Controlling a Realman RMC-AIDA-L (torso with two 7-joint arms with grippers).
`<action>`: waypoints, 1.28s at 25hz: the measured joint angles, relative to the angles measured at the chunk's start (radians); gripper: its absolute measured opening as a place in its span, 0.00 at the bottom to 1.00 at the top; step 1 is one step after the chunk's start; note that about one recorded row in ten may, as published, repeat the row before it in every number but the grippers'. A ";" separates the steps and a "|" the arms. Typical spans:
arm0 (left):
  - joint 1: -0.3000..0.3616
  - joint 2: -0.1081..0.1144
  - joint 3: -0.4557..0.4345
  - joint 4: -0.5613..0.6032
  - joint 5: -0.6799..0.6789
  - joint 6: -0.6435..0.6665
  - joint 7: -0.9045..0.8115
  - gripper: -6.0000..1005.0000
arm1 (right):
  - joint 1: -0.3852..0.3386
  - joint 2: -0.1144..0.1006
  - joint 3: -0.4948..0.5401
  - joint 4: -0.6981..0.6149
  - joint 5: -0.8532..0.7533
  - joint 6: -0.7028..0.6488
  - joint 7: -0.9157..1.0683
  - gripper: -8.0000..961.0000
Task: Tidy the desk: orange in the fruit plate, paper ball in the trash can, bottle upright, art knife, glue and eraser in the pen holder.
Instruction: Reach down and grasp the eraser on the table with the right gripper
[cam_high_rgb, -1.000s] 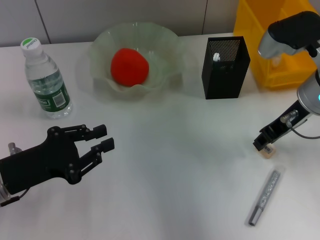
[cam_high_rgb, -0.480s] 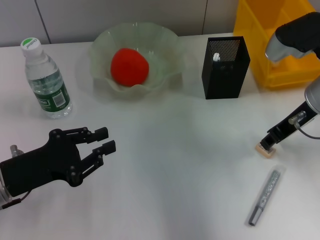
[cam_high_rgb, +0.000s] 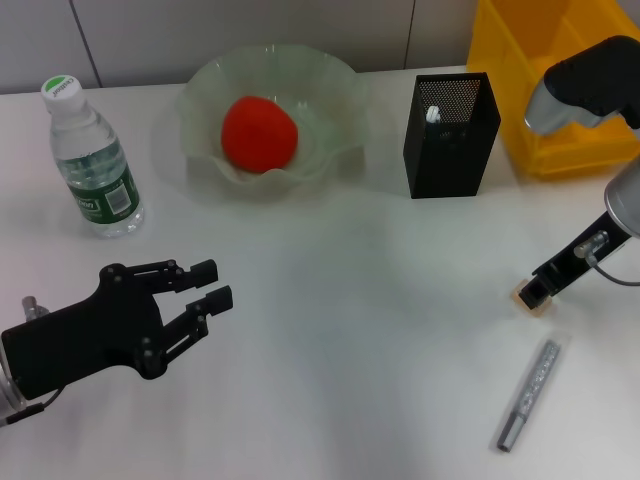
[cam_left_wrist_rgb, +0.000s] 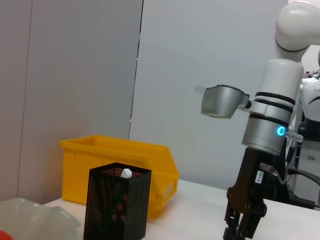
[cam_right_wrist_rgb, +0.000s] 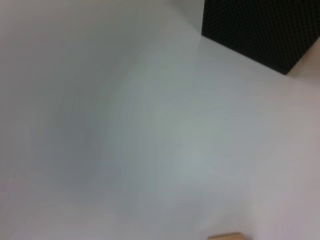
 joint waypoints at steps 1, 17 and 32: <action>0.000 0.000 0.000 -0.001 0.000 0.000 0.000 0.31 | 0.002 0.000 0.000 0.005 0.000 0.001 -0.003 0.39; 0.005 0.000 0.001 -0.002 0.000 0.002 0.001 0.31 | 0.011 0.000 -0.002 0.035 0.000 0.022 -0.016 0.39; 0.002 0.000 0.001 -0.002 0.000 -0.001 0.002 0.31 | 0.017 0.000 -0.003 0.053 -0.022 0.028 -0.017 0.39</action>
